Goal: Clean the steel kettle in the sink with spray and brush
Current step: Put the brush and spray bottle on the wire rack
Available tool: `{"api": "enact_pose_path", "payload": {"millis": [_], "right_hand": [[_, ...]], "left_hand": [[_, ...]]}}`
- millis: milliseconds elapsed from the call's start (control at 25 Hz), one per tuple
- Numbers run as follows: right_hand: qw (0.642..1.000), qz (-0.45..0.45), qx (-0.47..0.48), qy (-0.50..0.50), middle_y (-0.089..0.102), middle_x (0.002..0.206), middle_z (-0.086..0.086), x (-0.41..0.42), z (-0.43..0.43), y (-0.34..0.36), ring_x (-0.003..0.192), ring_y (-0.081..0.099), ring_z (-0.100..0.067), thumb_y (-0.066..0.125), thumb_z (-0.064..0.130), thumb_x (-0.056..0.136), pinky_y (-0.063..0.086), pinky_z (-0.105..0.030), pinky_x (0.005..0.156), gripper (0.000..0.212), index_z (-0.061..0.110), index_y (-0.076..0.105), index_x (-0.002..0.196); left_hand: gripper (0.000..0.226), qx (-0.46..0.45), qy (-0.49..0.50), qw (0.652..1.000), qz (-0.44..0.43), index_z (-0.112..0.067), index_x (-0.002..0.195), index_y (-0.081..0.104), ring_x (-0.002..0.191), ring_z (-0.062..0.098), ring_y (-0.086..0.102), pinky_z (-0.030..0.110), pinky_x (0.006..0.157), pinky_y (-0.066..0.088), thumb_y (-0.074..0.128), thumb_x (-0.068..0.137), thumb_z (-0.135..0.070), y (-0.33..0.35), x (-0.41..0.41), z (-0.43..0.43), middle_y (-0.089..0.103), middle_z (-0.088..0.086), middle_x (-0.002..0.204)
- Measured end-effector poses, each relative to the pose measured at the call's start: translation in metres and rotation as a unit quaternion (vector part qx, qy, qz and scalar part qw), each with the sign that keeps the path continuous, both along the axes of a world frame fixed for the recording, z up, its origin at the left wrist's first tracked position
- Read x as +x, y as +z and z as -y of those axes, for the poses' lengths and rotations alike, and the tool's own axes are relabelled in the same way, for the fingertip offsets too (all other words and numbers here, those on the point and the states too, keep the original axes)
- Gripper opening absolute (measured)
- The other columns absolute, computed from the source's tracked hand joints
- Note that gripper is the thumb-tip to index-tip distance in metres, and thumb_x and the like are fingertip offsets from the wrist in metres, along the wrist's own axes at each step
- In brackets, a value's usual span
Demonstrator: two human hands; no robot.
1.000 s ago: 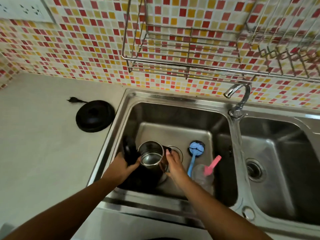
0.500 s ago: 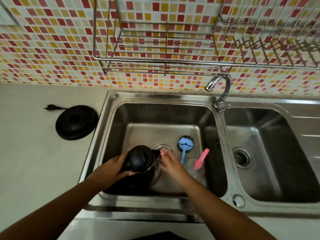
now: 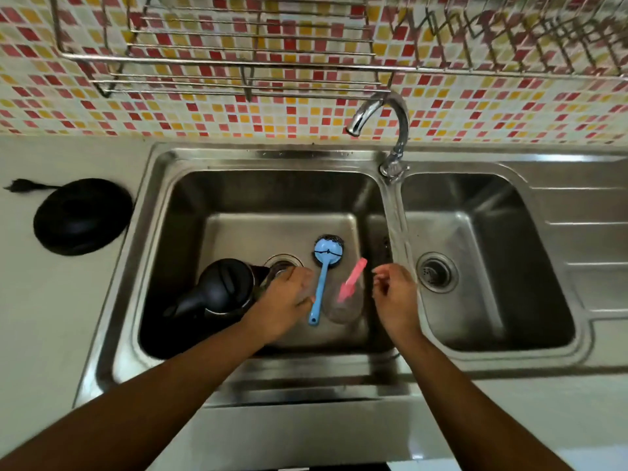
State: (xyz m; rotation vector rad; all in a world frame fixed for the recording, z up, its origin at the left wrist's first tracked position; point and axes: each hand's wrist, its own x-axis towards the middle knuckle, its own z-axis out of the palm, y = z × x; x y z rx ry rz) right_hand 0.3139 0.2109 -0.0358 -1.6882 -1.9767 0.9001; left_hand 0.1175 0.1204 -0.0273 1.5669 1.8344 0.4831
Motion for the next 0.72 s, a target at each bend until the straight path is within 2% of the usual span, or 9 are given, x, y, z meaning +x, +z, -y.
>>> {"api": "enact_pose_path", "payload": {"millis": [80, 200, 280, 320, 400, 480, 560, 640, 720], "right_hand": [[0.992, 0.018, -0.114, 0.056, 0.064, 0.105, -0.014, 0.002, 0.0, -0.015, 0.099, 0.062, -0.029, 0.058, -0.001, 0.087, 0.047, -0.029, 0.081, 0.023, 0.003, 0.061, 0.109], [0.973, 0.014, -0.21, 0.092, 0.059, 0.112, -0.001, -0.009, 0.001, -0.032, 0.107, 0.058, -0.017, 0.065, 0.008, 0.087, 0.047, -0.012, 0.083, 0.028, 0.01, 0.06, 0.115], [0.977, 0.022, -0.19, 0.097, 0.06, 0.118, -0.002, -0.015, 0.001, -0.043, 0.108, 0.06, -0.017, 0.068, 0.018, 0.086, 0.05, -0.025, 0.093, 0.03, 0.017, 0.06, 0.115], [0.979, 0.028, -0.176, 0.099, 0.061, 0.118, -0.003, -0.017, 0.001, -0.048, 0.108, 0.061, -0.018, 0.069, 0.021, 0.086, 0.051, -0.034, 0.096, 0.028, 0.018, 0.06, 0.113], [0.983, 0.028, -0.152, 0.1, 0.061, 0.117, -0.005, -0.016, 0.0, -0.055, 0.105, 0.062, -0.019, 0.07, 0.022, 0.084, 0.052, -0.039, 0.095, 0.028, 0.017, 0.061, 0.111], [0.985, 0.027, -0.132, 0.104, 0.064, 0.116, -0.005, -0.014, -0.002, -0.062, 0.103, 0.064, -0.018, 0.073, 0.024, 0.082, 0.053, -0.037, 0.095, 0.032, 0.017, 0.062, 0.111], [0.987, 0.014, -0.119, 0.104, 0.068, 0.112, -0.003, -0.013, -0.002, -0.064, 0.099, 0.065, -0.015, 0.076, 0.027, 0.079, 0.053, -0.029, 0.092, 0.035, 0.016, 0.063, 0.11], [0.99, -0.008, -0.101, 0.097, 0.071, 0.101, -0.003, -0.014, -0.003, -0.066, 0.083, 0.064, -0.01, 0.078, 0.029, 0.076, 0.05, -0.013, 0.077, 0.034, 0.014, 0.066, 0.104], [0.991, -0.003, -0.074, 0.108, 0.073, 0.092, -0.007, -0.015, -0.005, -0.064, 0.074, 0.064, -0.013, 0.077, 0.029, 0.078, 0.05, -0.015, 0.07, 0.03, 0.009, 0.068, 0.099]], "left_hand": [[0.049, -0.134, 0.068, 0.987, 0.05, -0.002, 0.128, 0.048, 0.112, 0.03, 0.056, 0.034, 0.096, 0.045, 0.066, 0.085, -0.012, -0.037, 0.009, -0.015, 0.057, 0.019, 0.12], [0.048, -0.241, 0.131, 0.961, 0.018, -0.004, 0.126, 0.052, 0.113, 0.03, 0.057, 0.033, 0.093, 0.047, 0.067, 0.084, -0.019, -0.086, 0.011, -0.03, 0.059, 0.015, 0.124], [0.04, -0.274, 0.121, 0.954, -0.026, -0.003, 0.116, 0.06, 0.108, 0.028, 0.059, 0.033, 0.088, 0.047, 0.069, 0.083, -0.023, -0.108, 0.013, -0.039, 0.063, 0.013, 0.119], [0.04, -0.283, 0.118, 0.951, -0.021, -0.001, 0.111, 0.063, 0.106, 0.028, 0.061, 0.033, 0.085, 0.048, 0.072, 0.08, -0.024, -0.119, 0.015, -0.043, 0.065, 0.014, 0.115], [0.043, -0.298, 0.12, 0.947, 0.005, 0.001, 0.105, 0.066, 0.102, 0.029, 0.063, 0.032, 0.08, 0.048, 0.079, 0.073, -0.026, -0.138, 0.02, -0.047, 0.067, 0.016, 0.11], [0.05, -0.297, 0.135, 0.945, 0.029, 0.0, 0.108, 0.063, 0.102, 0.03, 0.062, 0.029, 0.074, 0.043, 0.081, 0.071, -0.028, -0.153, 0.025, -0.045, 0.066, 0.017, 0.111], [0.053, -0.278, 0.167, 0.945, 0.045, -0.003, 0.114, 0.058, 0.104, 0.031, 0.059, 0.027, 0.072, 0.037, 0.081, 0.071, -0.025, -0.16, 0.029, -0.043, 0.064, 0.017, 0.113], [0.049, -0.265, 0.174, 0.948, 0.036, -0.001, 0.117, 0.054, 0.109, 0.033, 0.057, 0.03, 0.076, 0.039, 0.075, 0.077, -0.021, -0.162, 0.031, -0.044, 0.061, 0.02, 0.119], [0.043, -0.253, 0.182, 0.949, 0.042, 0.002, 0.12, 0.052, 0.113, 0.036, 0.055, 0.035, 0.084, 0.043, 0.066, 0.084, -0.017, -0.158, 0.031, -0.046, 0.058, 0.024, 0.122]]}}
